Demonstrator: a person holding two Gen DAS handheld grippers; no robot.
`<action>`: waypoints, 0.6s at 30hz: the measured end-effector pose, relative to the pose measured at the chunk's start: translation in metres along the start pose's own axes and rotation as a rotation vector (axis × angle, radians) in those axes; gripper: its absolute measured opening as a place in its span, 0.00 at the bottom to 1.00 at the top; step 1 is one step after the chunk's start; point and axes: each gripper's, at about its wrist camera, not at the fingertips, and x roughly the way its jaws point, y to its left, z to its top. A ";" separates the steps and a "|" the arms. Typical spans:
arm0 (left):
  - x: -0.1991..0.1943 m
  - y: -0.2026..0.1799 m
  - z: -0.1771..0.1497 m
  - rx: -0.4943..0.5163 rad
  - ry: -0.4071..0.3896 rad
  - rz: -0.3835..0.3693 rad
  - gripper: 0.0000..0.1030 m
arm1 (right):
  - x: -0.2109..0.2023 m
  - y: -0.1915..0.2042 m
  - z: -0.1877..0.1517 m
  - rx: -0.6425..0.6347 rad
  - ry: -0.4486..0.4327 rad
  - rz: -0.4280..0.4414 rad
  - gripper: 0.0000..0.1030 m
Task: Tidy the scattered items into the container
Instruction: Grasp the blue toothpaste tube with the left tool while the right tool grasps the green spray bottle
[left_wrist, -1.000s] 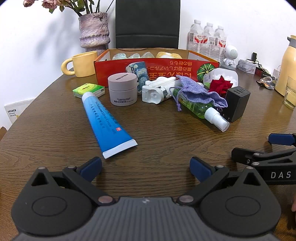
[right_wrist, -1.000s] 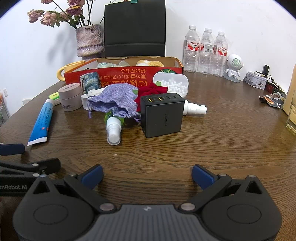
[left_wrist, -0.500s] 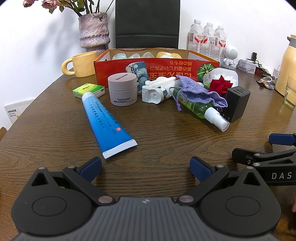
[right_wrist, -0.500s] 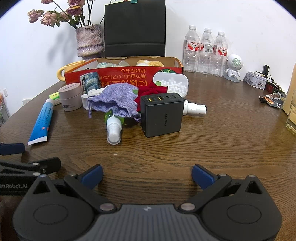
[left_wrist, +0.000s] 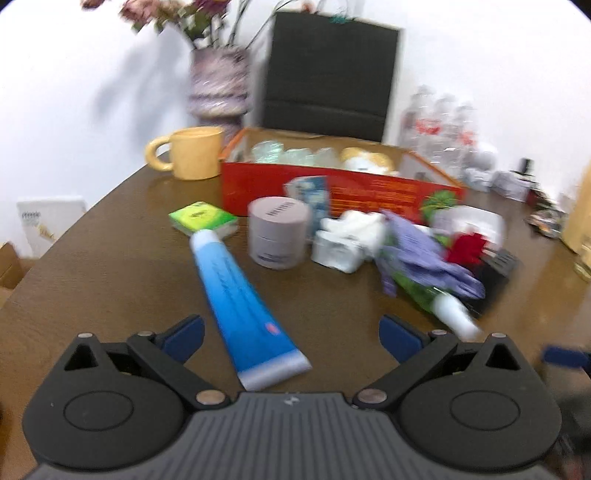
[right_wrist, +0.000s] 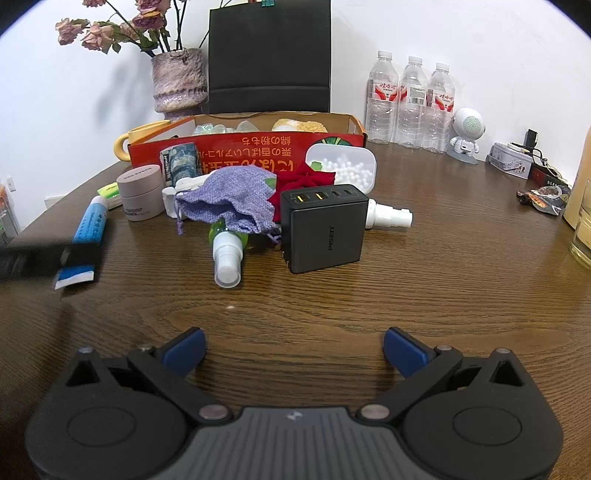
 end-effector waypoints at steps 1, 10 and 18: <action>0.012 0.003 0.005 -0.016 0.026 0.038 1.00 | 0.000 0.000 0.000 -0.001 0.000 0.001 1.00; 0.018 0.013 0.001 0.053 0.047 -0.003 0.49 | -0.008 -0.004 0.003 -0.004 -0.077 0.081 0.67; -0.017 0.025 -0.016 0.084 0.097 -0.240 0.53 | 0.025 0.031 0.036 -0.141 -0.035 0.136 0.47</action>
